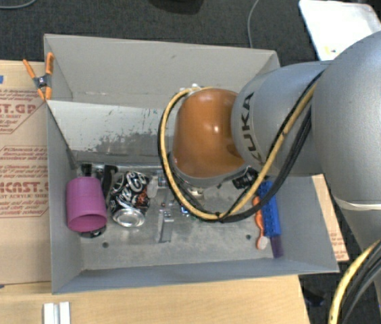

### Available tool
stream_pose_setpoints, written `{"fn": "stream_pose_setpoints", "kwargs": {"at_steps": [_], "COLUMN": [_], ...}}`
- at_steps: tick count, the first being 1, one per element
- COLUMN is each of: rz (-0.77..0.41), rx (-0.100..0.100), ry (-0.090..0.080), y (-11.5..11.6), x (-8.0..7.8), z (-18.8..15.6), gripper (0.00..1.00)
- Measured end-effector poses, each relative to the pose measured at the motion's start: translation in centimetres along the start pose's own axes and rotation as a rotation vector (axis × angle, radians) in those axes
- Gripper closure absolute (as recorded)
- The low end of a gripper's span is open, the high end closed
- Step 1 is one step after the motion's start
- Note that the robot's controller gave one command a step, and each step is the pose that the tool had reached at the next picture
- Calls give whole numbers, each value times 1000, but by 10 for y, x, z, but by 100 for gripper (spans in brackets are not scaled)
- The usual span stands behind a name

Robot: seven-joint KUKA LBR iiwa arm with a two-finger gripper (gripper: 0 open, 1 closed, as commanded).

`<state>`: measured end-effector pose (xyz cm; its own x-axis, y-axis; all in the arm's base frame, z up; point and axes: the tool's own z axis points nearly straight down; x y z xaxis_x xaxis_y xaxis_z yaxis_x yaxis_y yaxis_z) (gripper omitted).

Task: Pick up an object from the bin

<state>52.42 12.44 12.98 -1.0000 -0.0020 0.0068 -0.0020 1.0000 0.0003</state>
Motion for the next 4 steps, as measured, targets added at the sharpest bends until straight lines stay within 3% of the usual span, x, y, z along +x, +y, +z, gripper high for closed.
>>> {"fn": "stream_pose_setpoints", "kwargs": {"at_steps": [1,2,3,4], "rz": [1,-254,-288,-88], "rx": [-1,1,-2,-2], "ry": [-7,-9,-9,-10], "y": [0,13,10,18], "x": [-2,-10,-14,-20], "z": [-4,-2,2,12], "gripper": [0,0,0,0]}}
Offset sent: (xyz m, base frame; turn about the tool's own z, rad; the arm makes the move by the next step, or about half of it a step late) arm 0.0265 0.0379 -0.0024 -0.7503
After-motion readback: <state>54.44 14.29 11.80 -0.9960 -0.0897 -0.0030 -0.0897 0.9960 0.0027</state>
